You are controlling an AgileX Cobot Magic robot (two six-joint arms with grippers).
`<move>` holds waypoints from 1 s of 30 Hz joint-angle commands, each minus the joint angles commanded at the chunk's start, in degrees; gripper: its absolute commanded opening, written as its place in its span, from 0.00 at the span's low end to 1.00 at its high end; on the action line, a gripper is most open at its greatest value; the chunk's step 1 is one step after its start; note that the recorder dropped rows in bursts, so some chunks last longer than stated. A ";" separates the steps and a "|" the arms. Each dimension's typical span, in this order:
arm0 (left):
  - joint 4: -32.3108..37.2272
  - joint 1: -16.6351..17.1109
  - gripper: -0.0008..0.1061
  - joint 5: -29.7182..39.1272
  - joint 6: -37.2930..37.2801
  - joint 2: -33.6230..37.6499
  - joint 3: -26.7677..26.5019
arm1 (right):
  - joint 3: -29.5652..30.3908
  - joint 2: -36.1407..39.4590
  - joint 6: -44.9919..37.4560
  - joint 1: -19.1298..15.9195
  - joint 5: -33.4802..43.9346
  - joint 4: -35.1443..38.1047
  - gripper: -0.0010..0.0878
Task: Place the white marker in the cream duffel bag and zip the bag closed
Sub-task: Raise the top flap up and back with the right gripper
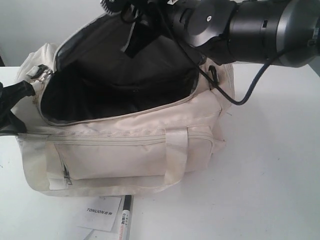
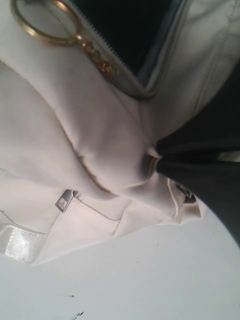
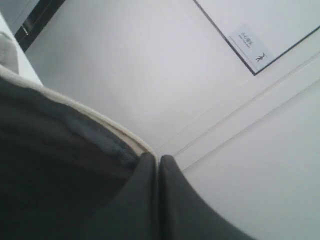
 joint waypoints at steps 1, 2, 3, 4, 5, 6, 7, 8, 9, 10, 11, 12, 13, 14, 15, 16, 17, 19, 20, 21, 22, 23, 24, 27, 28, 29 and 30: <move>0.00 0.00 0.01 0.00 0.00 0.00 0.00 | 0.00 0.00 0.63 0.00 -0.82 0.17 0.01; 0.00 0.00 0.01 0.00 0.00 0.00 0.00 | 0.00 0.00 1.30 0.00 -1.59 0.28 0.01; 0.00 0.00 0.01 0.00 0.00 0.00 0.00 | 0.00 0.00 2.07 0.00 -2.52 0.28 0.01; 0.00 0.00 0.01 0.00 0.00 0.00 0.00 | 0.00 0.00 3.24 0.00 -3.53 0.28 0.01; 0.00 0.00 0.01 0.00 0.00 0.00 0.00 | 0.00 0.00 4.62 0.00 -4.54 0.32 0.01; 0.00 0.00 0.01 0.00 0.00 0.00 0.00 | 0.00 0.00 5.83 0.00 -5.41 0.43 0.01; 0.00 0.00 0.01 0.00 0.00 0.00 0.00 | 0.00 0.00 7.47 0.00 -6.50 0.82 0.01; 0.00 0.00 0.01 0.00 0.00 0.00 0.00 | 0.00 0.00 8.37 0.00 -7.19 1.08 0.01; 0.00 0.00 0.01 0.00 0.00 0.00 0.00 | 0.00 0.00 9.33 0.00 -7.77 1.38 0.01; 0.00 0.00 0.01 0.00 0.00 0.00 0.00 | 0.00 0.00 10.17 0.00 -8.06 1.68 0.01; 0.00 0.00 0.01 0.00 0.00 0.00 0.00 | 0.00 0.00 10.81 0.00 -8.32 1.81 0.01; 0.00 0.00 0.01 0.00 0.00 0.00 0.00 | 0.00 0.00 10.79 0.00 -8.32 1.98 0.01; 0.00 0.00 0.01 0.00 0.00 0.00 0.00 | 0.00 0.00 10.79 0.00 -8.32 2.23 0.01; 0.00 0.00 0.01 0.00 0.00 0.00 0.00 | 0.00 0.00 10.79 0.00 -8.32 2.34 0.01; 0.00 0.00 0.01 0.00 0.00 0.00 0.00 | 0.00 0.00 10.79 0.00 -8.32 2.46 0.01; 0.00 0.00 0.01 -0.11 0.00 0.00 0.00 | 0.00 0.00 10.79 0.00 -8.32 2.83 0.01; 0.00 0.00 0.01 -0.23 0.00 0.00 0.00 | 0.00 0.00 10.79 0.00 -8.32 2.95 0.01; 0.60 0.00 0.01 -0.43 0.00 0.00 0.00 | 0.00 0.00 10.79 0.00 -8.32 2.95 0.01; 0.82 0.00 0.01 -0.55 0.00 0.00 0.00 | 0.00 0.00 10.79 0.00 -8.32 2.95 0.01; 0.86 0.00 0.01 -0.55 0.00 0.00 0.00 | 0.00 0.00 10.79 0.00 -8.32 2.95 0.01; 0.85 0.00 0.01 -0.55 0.00 0.00 0.00 | 0.00 0.00 10.79 0.00 -8.32 2.95 0.01; 0.85 0.00 0.01 -0.55 0.00 0.00 0.00 | 0.00 0.00 10.79 0.00 -8.32 2.95 0.01; 0.85 0.00 0.01 -0.43 0.00 0.00 0.00 | 0.00 0.00 10.79 0.00 -8.32 2.95 0.01; 0.85 0.00 0.11 -0.43 0.00 0.00 0.00 | 0.00 0.00 10.79 0.00 -8.32 2.95 0.01; 0.85 0.00 0.16 -0.43 0.00 0.00 0.00 | 0.00 0.00 10.79 0.00 -8.32 2.95 0.01; 0.85 0.00 0.22 -0.54 0.00 0.00 0.00 | 0.00 0.00 10.79 0.00 -8.32 2.95 0.01; 0.85 0.00 0.29 -0.65 0.00 0.00 0.00 | 0.00 0.00 10.79 0.00 -8.32 2.95 0.01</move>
